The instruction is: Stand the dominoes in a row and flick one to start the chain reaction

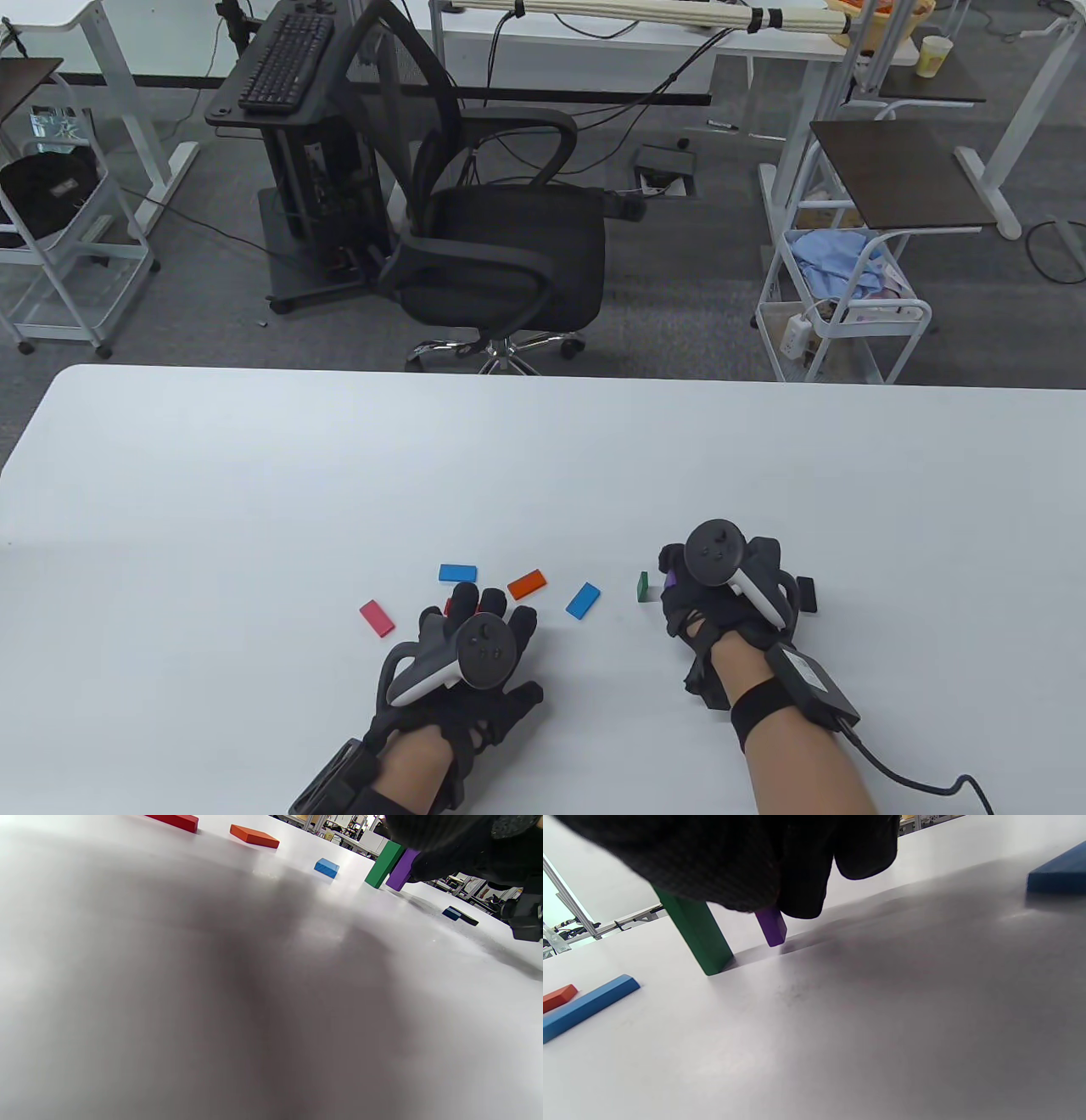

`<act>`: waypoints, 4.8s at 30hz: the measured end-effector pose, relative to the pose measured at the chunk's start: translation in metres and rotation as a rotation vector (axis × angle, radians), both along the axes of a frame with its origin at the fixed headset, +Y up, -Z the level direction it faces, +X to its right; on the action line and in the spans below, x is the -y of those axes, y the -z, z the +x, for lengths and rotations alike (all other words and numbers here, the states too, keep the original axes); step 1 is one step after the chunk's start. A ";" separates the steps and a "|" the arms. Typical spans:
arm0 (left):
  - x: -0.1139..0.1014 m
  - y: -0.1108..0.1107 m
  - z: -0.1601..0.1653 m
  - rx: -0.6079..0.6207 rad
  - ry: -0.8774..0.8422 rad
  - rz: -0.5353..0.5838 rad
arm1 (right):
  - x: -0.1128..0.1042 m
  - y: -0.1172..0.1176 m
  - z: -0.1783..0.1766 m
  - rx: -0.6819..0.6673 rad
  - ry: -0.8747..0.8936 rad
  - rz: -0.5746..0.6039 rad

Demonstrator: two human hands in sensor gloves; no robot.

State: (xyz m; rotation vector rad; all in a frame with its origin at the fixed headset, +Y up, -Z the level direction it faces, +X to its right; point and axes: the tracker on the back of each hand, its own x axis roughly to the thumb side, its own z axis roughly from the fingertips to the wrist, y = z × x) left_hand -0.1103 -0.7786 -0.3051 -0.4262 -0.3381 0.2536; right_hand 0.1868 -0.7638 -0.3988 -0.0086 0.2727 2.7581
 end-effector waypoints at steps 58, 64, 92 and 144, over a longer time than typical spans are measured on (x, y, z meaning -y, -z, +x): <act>0.000 -0.002 0.006 0.022 0.020 -0.004 | 0.000 -0.006 0.092 -0.030 -0.210 -0.189; 0.000 -0.002 0.006 0.023 0.019 -0.003 | 0.005 -0.009 0.083 -0.057 -0.312 -0.168; -0.001 -0.004 0.007 0.027 0.017 -0.005 | -0.004 -0.016 0.064 -0.033 -0.491 -0.120; -0.001 -0.004 0.009 0.045 0.017 -0.008 | 0.028 0.004 0.051 -0.003 0.318 -0.058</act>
